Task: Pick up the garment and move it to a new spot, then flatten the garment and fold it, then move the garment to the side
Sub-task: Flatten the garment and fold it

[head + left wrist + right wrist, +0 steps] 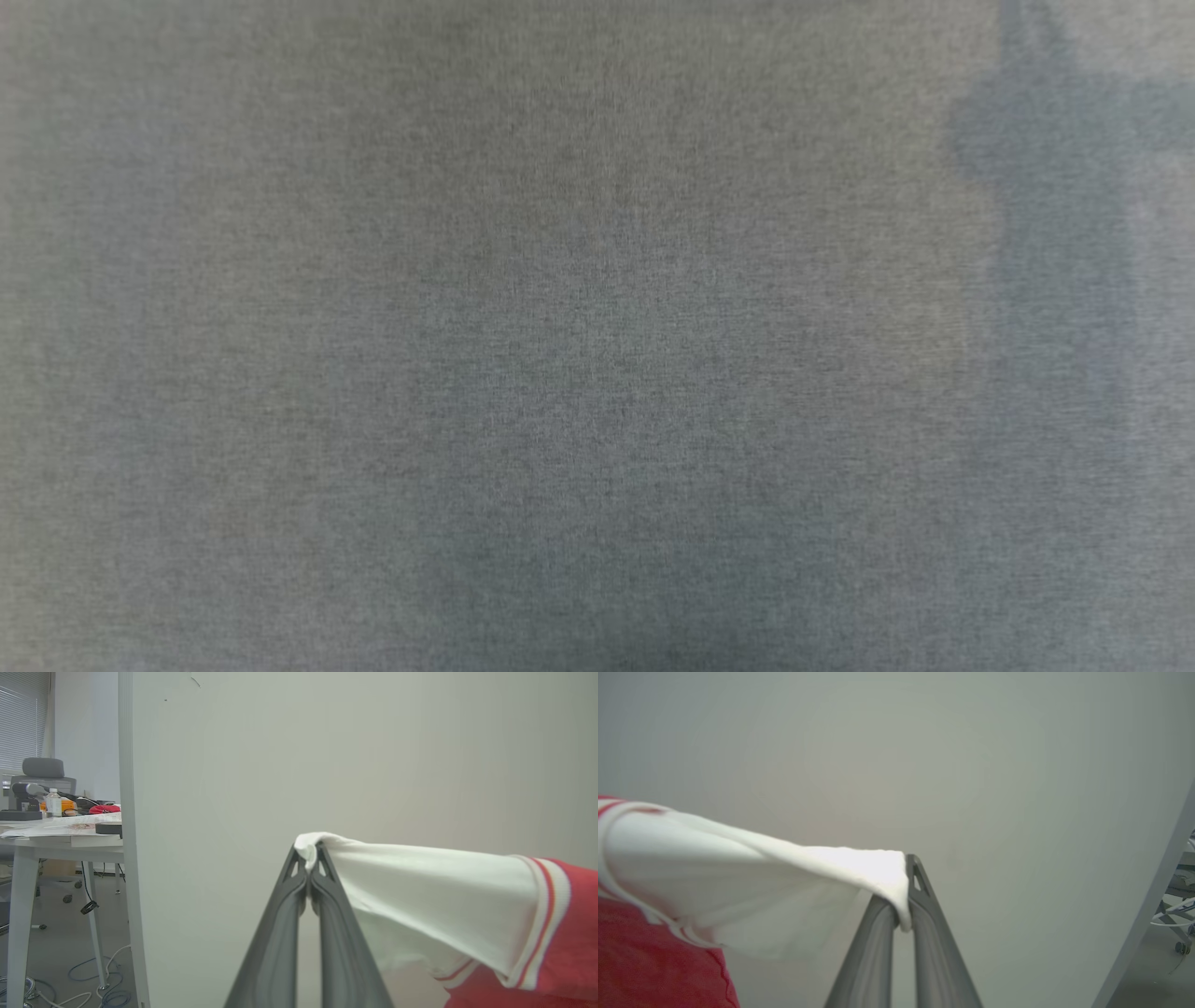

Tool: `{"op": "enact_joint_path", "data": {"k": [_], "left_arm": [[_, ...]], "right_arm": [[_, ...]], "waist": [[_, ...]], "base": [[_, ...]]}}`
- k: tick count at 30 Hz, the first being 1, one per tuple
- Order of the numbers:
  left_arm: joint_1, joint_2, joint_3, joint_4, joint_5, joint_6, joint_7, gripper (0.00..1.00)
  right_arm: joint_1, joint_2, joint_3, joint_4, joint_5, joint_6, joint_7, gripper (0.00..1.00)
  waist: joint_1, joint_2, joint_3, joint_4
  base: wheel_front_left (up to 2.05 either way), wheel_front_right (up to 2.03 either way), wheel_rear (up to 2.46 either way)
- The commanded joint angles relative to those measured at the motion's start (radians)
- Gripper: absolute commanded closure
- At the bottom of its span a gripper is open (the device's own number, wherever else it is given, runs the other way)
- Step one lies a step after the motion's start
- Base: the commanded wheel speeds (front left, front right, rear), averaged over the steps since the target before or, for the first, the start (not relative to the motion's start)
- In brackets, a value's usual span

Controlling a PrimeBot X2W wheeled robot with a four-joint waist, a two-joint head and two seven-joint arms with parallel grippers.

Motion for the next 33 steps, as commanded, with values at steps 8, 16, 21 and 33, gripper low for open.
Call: {"op": "enact_joint_path", "data": {"k": [8, 16, 21, 33], "left_arm": [[-0.097, -0.067, 0.01, 0.181, -0.02, -0.019, -0.175, 1.0], [-0.055, -0.102, 0.01, 0.288, -0.051, -0.052, -0.316, 1.0], [0.033, -0.119, 0.005, 0.307, -0.082, -0.07, -0.358, 1.0], [0.418, -0.172, -0.019, 0.334, -0.17, -0.08, -0.381, 1.0]], "right_arm": [[-0.183, 0.098, -0.169, 0.24, -0.083, -0.002, -0.18, 1.0], [-0.155, 0.138, -0.19, 0.361, -0.087, -0.002, -0.303, 1.0], [-0.09, 0.14, -0.159, 0.409, -0.059, -0.002, -0.349, 1.0], [0.219, 0.115, -0.056, 0.475, 0.09, -0.002, -0.391, 1.0]], "waist": [[-0.0002, 0.0, 0.177, 0.024], [-0.0002, 0.0, 0.184, 0.035], [-0.0002, 0.0, 0.151, 0.04], [-0.0002, 0.0, -0.013, 0.049]], "base": [[0.0, 0.0, 0.0], [0.0, 0.0, 0.0], [0.0, 0.0, 0.0], [0.0, 0.0, 0.0]]}}
